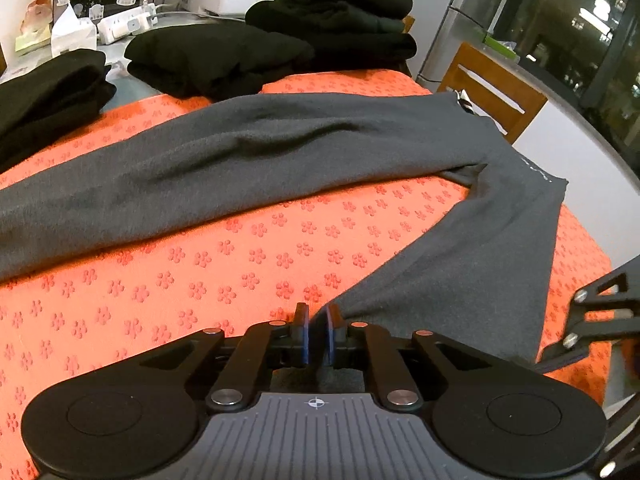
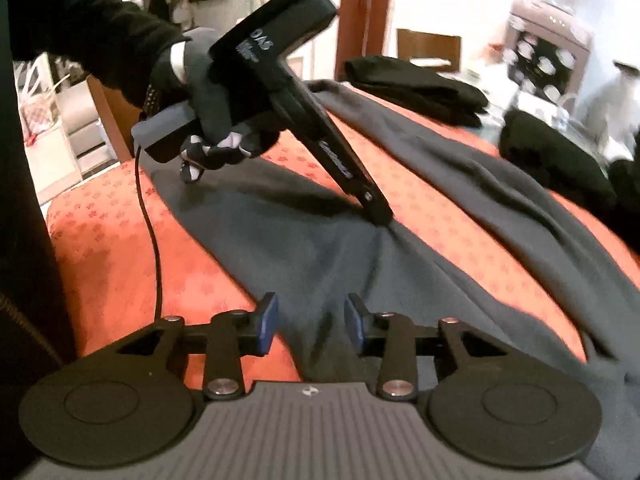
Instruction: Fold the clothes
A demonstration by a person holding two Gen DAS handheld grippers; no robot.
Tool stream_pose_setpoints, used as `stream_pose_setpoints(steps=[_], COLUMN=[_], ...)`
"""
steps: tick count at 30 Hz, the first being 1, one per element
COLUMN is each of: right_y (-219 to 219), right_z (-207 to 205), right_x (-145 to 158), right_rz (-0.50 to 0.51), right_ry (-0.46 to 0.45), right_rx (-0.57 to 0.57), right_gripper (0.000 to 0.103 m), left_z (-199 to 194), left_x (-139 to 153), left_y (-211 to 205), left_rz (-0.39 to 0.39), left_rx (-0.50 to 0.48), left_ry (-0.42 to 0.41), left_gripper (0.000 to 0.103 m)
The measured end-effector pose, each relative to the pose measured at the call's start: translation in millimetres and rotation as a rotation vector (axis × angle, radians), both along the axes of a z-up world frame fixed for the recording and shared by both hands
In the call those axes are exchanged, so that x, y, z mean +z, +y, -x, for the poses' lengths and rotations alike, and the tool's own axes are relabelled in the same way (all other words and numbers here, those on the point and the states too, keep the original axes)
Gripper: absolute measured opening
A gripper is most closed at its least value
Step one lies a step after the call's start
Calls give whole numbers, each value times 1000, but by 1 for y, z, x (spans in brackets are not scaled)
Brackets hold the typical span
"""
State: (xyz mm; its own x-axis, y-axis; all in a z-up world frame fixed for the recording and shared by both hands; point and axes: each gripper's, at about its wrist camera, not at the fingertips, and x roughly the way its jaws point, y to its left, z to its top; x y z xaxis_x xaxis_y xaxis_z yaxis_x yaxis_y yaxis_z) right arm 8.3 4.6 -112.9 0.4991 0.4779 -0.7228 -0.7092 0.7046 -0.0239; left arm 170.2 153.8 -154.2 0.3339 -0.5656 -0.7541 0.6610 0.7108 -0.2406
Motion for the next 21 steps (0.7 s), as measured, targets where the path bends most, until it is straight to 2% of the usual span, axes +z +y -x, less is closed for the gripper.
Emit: stream_pose_setpoints(steps=[3,4,7,9,10,14,17,21], right_y=[14,16,13,9,8,3,-1,3], right_z=[-5,-6,-2,1,2,-5,-11,-21], right_x=[-11,-15,-14,-12,-10,-3,1,1], right_rz=[36,41,7,-11,-13,-51,-80,-86], right_ry=[20,47,118,170,189,168,146,120], right_rx=[43,55,66,74,78,-1,-66,-136], right_gripper=[38,28,28,25,18,16,17,17], left_z=[1,2,4,5,8,34,60,86], left_x=[0,0,0,3,9,38,41,24], left_y=[-1,-1,-2,2,6,36,55,67], left_rz=[-4,-5,-11,-4,5,65,70,28], left_rx=[2,2,2,5,6,27,57,91], left_ry=[-9,-14,-30,-26,-33,-76,-44,0], left_gripper=[12,12,13,19,19,31,30,27])
